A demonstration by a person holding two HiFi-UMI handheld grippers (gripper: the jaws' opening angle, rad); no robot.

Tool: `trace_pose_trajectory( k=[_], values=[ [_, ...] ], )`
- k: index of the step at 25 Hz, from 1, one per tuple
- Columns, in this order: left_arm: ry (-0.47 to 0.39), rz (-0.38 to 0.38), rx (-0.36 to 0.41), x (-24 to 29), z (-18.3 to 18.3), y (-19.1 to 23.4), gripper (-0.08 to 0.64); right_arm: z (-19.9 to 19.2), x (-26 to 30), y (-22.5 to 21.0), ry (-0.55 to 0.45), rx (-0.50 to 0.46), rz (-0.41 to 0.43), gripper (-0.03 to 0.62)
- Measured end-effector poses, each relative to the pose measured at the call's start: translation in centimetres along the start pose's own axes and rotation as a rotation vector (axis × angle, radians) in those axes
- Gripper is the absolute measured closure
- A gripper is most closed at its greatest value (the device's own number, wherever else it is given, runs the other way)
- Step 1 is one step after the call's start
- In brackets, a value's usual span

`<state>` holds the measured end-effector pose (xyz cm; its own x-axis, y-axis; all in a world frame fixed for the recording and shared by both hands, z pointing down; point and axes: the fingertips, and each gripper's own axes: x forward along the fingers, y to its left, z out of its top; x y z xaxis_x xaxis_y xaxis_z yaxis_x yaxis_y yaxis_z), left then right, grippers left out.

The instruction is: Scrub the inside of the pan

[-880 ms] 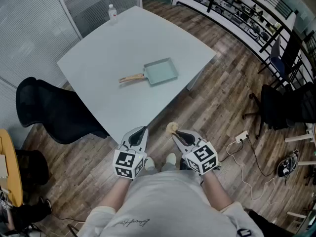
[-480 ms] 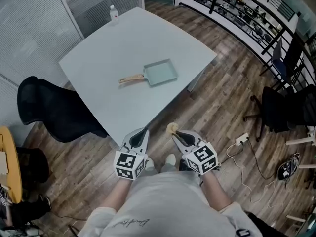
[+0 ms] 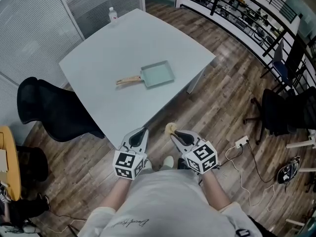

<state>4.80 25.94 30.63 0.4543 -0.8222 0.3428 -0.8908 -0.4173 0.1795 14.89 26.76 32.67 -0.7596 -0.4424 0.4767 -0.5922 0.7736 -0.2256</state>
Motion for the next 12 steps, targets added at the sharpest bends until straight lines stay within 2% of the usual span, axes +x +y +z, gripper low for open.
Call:
trace_pose_trajectory(
  k=[12],
  values=[
    [-0.004, 0.040, 0.016, 1.6, -0.2, -3.0, 0.549, -1.1, -2.4, -2.5, 0.003, -0.043, 0.034, 0.528]
  ],
)
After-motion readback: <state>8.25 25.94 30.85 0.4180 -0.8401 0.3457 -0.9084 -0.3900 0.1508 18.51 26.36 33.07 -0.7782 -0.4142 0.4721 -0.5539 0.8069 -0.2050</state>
